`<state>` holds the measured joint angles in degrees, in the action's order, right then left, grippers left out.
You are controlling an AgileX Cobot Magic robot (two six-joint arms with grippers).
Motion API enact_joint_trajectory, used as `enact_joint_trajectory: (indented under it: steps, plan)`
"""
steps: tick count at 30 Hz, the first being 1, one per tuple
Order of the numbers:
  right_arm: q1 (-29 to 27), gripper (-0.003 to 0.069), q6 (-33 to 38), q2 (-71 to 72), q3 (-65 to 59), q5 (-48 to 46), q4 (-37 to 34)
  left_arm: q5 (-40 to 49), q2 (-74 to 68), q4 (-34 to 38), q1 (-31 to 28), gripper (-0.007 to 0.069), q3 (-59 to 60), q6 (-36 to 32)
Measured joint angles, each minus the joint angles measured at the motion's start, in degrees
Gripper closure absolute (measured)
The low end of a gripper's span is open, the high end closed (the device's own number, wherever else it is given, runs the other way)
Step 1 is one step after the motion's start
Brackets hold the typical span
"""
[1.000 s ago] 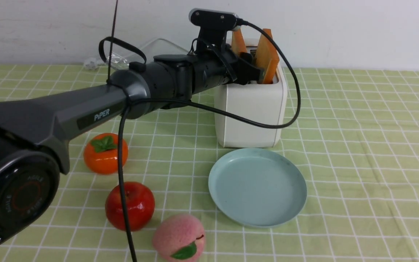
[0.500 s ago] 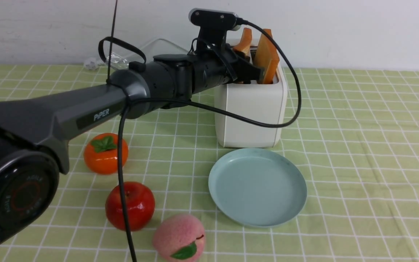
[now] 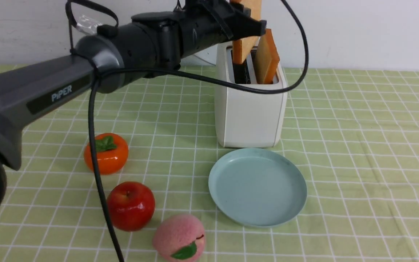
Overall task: Take toasted bread from bread machine on green coffee tablecloth place on plate.
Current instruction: 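Reach for a toast slice standing in the toaster with the left gripper, then place the slice of bread on the plate with the left gripper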
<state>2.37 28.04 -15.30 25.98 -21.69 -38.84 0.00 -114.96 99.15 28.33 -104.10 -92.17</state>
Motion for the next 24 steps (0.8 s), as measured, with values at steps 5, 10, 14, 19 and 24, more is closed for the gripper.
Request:
enact_joint_trajectory:
  steps: [5, 10, 14, 19, 24]
  plan:
    - [0.0, 0.0638, 0.0, 0.0, 0.0, 0.1, 0.0, 1.0, 4.4, 0.0, 0.0, 0.0525, 0.0, 0.2]
    - [0.0, 0.0638, 0.0, 0.0, 0.0, 0.2, 0.0, 2.9, 10.3, 0.0, 0.0, 0.0525, 1.7, 0.5]
    - [0.0, 0.0638, 0.0, 0.0, 0.0, 0.5, 0.0, 7.8, 16.4, 0.0, 0.0, 0.0525, 9.1, 3.8]
    - [0.0, 0.0638, 0.0, 0.0, 0.0, 0.6, 0.0, 20.1, 22.3, -2.4, 0.0, 0.0525, 20.8, 12.7]
    - [0.0, 0.0634, 0.0, 0.0, 0.0, 0.6, 0.0, 35.3, 23.1, -15.5, 0.0, 0.0525, 30.3, 32.5]
